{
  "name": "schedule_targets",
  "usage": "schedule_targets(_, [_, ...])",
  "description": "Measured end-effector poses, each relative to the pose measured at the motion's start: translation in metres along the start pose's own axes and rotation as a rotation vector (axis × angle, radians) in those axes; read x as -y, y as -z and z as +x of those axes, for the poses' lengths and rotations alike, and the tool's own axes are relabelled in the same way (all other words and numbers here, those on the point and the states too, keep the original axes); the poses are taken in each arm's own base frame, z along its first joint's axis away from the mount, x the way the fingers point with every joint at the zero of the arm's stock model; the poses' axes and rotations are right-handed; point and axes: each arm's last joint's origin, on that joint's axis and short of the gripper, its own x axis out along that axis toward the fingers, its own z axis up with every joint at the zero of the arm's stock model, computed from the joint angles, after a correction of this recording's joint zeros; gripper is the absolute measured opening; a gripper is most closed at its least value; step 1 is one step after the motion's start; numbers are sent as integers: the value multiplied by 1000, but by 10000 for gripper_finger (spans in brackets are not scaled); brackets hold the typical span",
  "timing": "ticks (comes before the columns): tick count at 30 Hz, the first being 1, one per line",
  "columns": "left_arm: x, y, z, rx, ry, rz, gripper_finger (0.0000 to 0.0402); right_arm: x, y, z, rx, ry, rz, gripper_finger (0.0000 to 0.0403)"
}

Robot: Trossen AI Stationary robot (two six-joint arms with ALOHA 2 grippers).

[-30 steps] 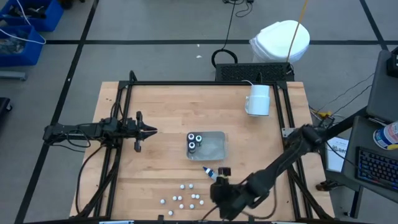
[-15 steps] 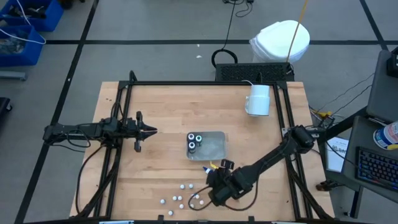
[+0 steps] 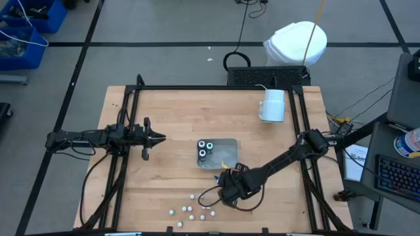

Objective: Pick & Place food coloring
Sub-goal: Put the big blue food coloring into the gray bin

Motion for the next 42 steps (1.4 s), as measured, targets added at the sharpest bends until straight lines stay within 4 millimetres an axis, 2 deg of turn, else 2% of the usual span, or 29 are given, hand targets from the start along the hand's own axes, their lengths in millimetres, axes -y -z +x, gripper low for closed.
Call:
schedule_targets(8, [0, 0, 0, 0, -1, 0, 58, 7, 10, 21, -13, -64, -9, 186])
schedule_targets(14, [0, 0, 0, 1, -1, 0, 58, 10, 14, 25, -20, -62, -8, 143])
schedule_targets(20, [0, 0, 0, 0, -1, 0, 58, 6, 16, 21, -3, -94, -15, 104])
schedule_targets(23, [0, 0, 0, 1, -1, 0, 58, 1, 18, 13, 17, -134, -26, 102])
schedule_targets(28, [0, 0, 0, 1, -1, 0, 58, -6, 17, -15, 139, -177, -52, 102])
schedule_targets(32, [0, 0, 0, 3, -1, 0, 58, -7, 18, -28, 208, -184, -85, 100])
schedule_targets(38, [0, -1, 0, 9, 1, 0, 58, -16, 5, -51, 438, -241, -190, 100])
schedule_targets(42, [4, -5, 0, 62, 89, 19, 58, -16, -4, -59, 634, -109, -264, 101])
